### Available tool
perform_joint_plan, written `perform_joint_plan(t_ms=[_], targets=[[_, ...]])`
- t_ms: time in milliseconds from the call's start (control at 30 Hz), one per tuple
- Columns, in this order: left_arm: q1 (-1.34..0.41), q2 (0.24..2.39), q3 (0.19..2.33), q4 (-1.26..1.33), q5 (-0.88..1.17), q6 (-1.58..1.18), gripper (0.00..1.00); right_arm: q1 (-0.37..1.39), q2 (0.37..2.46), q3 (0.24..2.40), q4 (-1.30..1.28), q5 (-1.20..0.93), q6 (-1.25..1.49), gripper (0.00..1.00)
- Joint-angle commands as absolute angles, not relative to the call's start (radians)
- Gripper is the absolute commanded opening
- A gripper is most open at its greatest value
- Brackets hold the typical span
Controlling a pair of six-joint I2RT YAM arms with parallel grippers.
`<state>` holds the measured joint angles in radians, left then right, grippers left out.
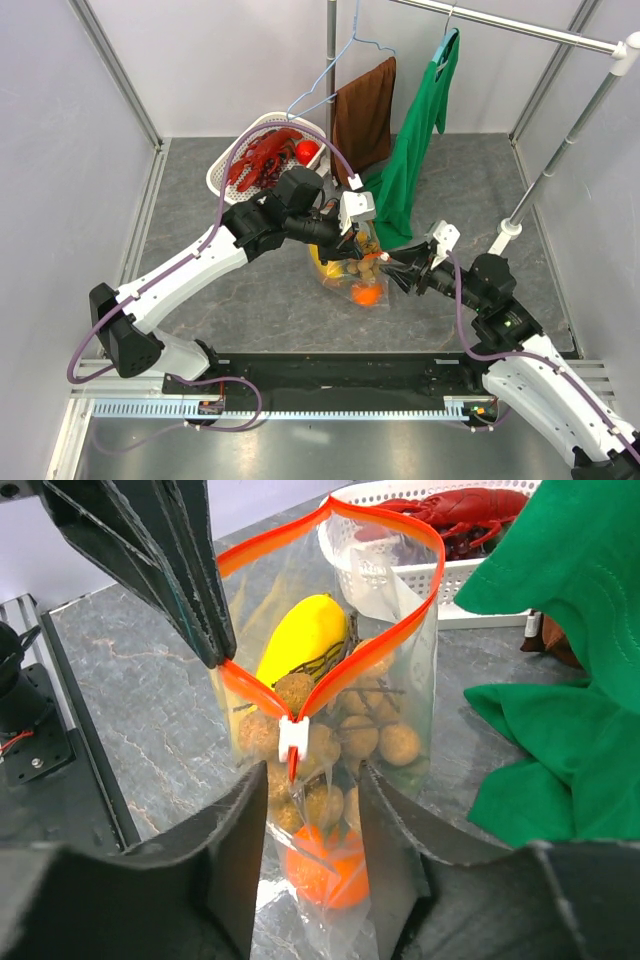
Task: Place the food in the zip-top bag and seal the zipper
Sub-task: Zip the zipper food storage bag at the center of the board.
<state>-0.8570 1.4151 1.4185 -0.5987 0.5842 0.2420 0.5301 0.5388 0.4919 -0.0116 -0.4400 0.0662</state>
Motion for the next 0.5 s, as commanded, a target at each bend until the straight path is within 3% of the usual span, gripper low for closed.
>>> perform_joint_plan(t_ms=[0,200,300,467], targets=[[-0.854,1.408,1.451,-0.568,0.621,0.244,0.02,0.528,0.554,0.469,0.092,-0.465,0.074,0.42],[-0.856,1.407,1.444,-0.568,0.633,0.242,0.02,0.528,0.526,0.449,0.110,-0.453,0.061,0.17],[-0.854,1.407,1.440,-0.569,0.635,0.242,0.02,0.528,0.517,0.448,0.112,-0.445,0.057,0.00],[-0.856,1.411,1.446,-0.574,0.620,0.252,0.02,0.528,0.493,0.449,0.101,-0.468,0.035,0.00]])
